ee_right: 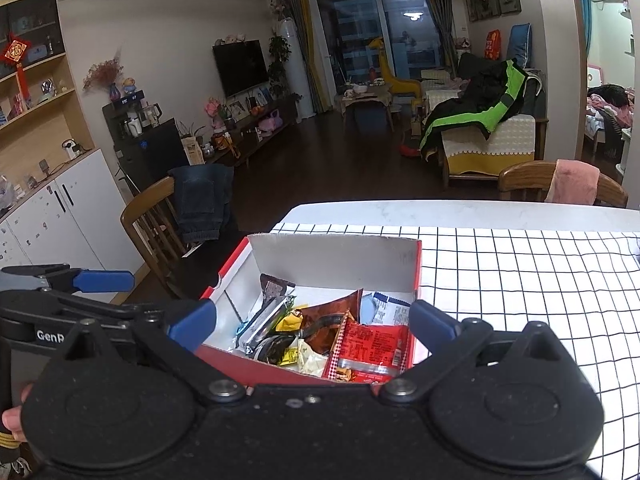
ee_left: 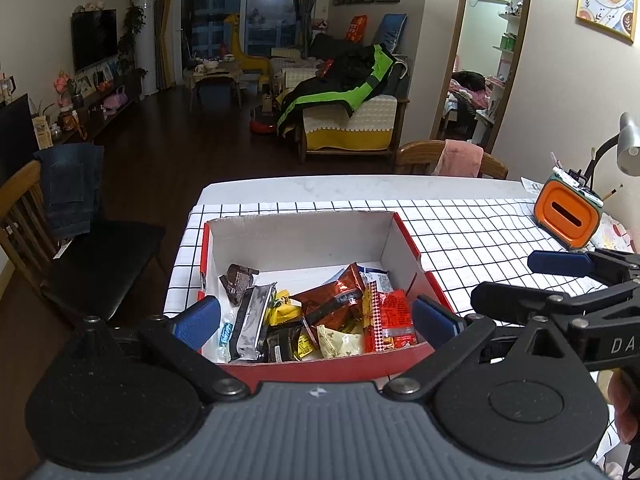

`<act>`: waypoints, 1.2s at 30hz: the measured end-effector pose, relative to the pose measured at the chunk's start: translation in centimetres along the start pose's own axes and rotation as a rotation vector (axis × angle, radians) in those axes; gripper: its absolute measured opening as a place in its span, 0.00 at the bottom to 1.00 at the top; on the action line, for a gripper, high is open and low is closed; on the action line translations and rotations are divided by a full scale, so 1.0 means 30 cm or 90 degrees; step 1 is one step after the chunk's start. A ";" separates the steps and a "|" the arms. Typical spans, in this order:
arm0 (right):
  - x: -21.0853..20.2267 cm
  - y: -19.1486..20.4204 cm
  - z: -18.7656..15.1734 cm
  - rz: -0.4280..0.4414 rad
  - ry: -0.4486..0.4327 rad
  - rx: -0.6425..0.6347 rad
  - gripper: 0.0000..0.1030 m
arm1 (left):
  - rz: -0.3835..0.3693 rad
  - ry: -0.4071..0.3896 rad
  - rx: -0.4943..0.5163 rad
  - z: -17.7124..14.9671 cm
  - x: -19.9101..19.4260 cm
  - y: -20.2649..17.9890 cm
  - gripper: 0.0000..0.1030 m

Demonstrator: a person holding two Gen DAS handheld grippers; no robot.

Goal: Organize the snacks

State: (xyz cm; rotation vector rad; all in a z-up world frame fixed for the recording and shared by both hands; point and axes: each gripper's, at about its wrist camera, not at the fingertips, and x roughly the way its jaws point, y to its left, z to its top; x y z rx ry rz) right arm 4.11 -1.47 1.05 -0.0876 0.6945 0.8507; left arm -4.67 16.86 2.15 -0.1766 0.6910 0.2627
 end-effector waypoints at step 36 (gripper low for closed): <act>0.023 -0.007 -0.008 -0.021 0.013 0.027 1.00 | 0.001 0.024 -0.026 -0.012 0.022 0.006 1.00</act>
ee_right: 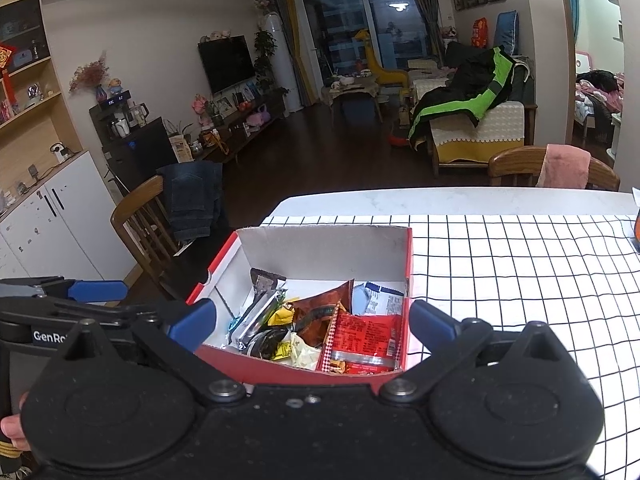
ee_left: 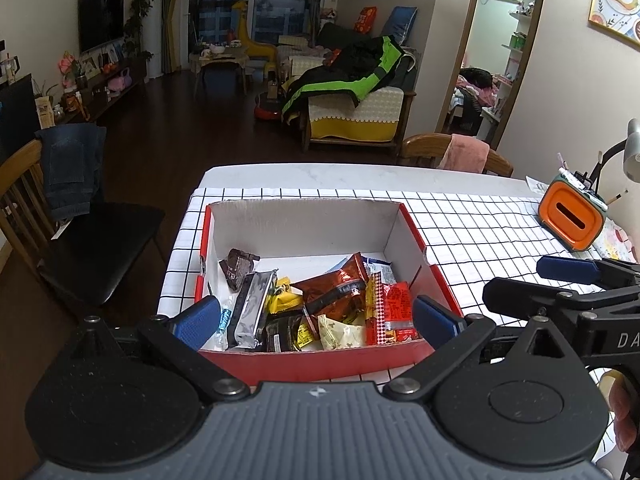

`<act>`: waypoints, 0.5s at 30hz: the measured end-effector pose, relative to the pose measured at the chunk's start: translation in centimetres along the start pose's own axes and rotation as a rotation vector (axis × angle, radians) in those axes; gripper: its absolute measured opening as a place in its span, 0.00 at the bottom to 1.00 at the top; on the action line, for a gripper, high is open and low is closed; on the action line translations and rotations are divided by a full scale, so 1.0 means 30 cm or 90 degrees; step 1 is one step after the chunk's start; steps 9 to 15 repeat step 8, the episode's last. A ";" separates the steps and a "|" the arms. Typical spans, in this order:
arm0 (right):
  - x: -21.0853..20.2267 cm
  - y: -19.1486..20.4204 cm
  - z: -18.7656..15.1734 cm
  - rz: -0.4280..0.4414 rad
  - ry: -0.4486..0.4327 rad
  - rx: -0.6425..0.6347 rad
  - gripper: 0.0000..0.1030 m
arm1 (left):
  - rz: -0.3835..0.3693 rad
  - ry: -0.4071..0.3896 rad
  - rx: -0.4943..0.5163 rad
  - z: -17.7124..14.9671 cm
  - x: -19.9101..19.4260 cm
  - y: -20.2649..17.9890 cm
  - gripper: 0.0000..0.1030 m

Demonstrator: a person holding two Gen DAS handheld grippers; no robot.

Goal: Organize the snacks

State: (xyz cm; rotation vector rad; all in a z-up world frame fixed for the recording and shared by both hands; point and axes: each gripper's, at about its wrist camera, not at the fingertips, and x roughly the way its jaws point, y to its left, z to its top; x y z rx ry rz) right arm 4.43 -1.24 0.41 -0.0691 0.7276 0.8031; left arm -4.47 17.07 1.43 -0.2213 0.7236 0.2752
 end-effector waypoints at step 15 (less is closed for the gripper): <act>-0.001 -0.015 -0.011 -0.011 0.009 0.008 1.00 | -0.009 0.005 -0.008 -0.004 0.009 0.003 1.00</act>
